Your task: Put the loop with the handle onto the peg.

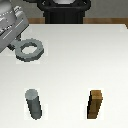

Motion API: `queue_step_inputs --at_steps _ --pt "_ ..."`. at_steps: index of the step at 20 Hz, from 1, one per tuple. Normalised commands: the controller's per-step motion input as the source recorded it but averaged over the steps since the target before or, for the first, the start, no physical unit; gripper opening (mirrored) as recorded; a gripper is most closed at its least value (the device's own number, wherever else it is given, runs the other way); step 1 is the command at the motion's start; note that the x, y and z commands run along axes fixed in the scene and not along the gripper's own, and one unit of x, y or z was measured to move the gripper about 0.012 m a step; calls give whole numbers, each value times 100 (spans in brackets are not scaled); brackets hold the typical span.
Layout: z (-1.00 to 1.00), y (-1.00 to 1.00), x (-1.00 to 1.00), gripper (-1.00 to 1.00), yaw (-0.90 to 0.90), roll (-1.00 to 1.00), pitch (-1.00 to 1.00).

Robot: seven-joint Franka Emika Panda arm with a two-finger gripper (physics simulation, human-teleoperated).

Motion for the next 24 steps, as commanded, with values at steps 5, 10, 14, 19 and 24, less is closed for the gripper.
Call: queue_step_inputs --at_steps 5,10,14,19,24 --pt "60 0 20 -100 0 0 0" --pt "0 0 80 -100 0 0 0" --pt "54 0 50 -100 0 0 0" --pt "20 0 0 -100 0 0 0" --pt "0 20 0 -100 0 0 0"
